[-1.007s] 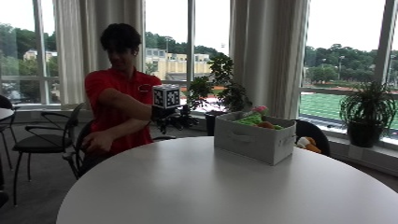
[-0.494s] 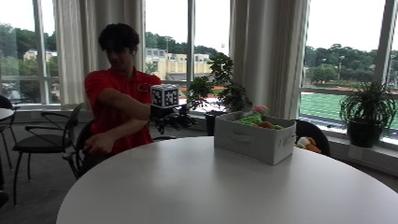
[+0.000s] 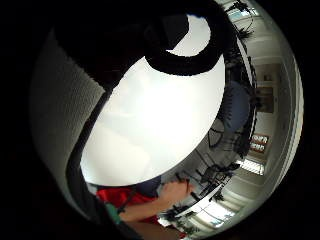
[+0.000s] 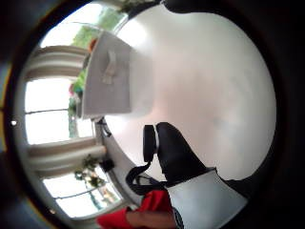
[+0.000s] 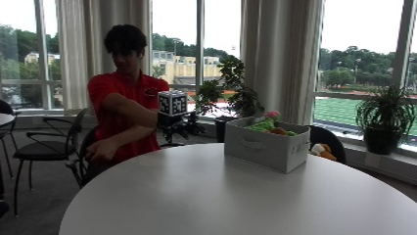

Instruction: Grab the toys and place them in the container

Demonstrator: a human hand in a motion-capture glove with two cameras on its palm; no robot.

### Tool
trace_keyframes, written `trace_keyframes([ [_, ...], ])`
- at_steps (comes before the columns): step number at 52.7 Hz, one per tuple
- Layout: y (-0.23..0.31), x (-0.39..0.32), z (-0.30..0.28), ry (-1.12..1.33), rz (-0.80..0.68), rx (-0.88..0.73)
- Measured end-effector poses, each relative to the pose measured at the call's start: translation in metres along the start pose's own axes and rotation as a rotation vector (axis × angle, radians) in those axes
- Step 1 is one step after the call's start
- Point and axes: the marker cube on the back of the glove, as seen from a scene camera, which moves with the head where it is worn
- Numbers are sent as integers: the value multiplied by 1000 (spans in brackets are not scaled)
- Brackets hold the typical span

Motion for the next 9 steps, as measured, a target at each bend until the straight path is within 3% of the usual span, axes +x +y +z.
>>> trace_keyframes([
  [9,10,-9,0,13,-16,4],
])
